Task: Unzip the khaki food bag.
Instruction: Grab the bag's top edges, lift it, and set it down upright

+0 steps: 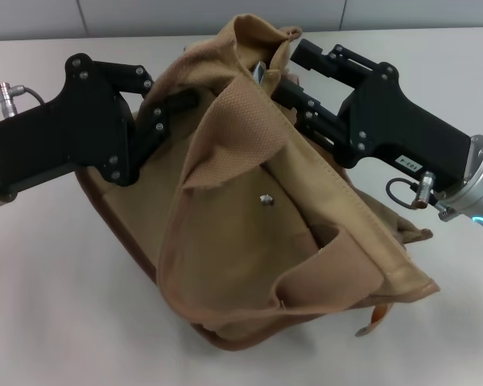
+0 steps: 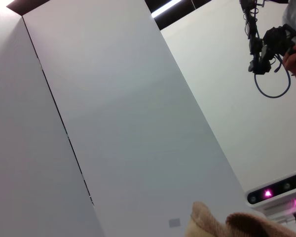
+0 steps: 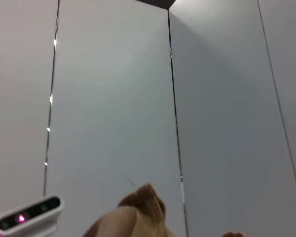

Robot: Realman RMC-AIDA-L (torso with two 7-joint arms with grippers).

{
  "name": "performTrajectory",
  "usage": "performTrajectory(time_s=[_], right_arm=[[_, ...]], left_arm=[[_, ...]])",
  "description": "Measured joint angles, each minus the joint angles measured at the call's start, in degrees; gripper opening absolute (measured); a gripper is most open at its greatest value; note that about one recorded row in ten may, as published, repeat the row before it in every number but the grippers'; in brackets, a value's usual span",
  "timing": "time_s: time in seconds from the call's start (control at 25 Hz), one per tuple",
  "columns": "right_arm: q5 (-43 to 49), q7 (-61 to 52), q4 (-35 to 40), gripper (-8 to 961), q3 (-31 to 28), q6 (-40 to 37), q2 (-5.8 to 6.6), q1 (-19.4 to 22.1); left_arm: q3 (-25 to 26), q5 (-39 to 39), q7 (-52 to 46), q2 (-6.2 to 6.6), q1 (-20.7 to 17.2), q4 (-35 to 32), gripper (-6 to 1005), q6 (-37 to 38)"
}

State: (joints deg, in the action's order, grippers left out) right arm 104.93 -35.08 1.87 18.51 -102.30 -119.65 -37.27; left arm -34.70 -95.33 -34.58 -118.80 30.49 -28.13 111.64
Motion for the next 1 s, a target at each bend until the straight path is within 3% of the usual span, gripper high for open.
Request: performTrajectory(time_s=[0.12,0.56,1.0], right_arm=[[0.35,-6.96,0.5,509,0.21,-0.49,0.12,-0.5],[0.63,-13.8,0.69,510,0.21,-6.22,0.29,1.65],[1.38,-30.93,3.5,511,3.77,0.36,0.25,-0.97]], left_arm=[[-0.06,0.0,0.19,-0.02,0.01,0.05,98,0.0],[-0.03,0.07,0.59,-0.03,-0.1,0.19,102,-0.01],[-0.02,0.07,1.31,-0.03,-0.2,0.28,107,0.21]])
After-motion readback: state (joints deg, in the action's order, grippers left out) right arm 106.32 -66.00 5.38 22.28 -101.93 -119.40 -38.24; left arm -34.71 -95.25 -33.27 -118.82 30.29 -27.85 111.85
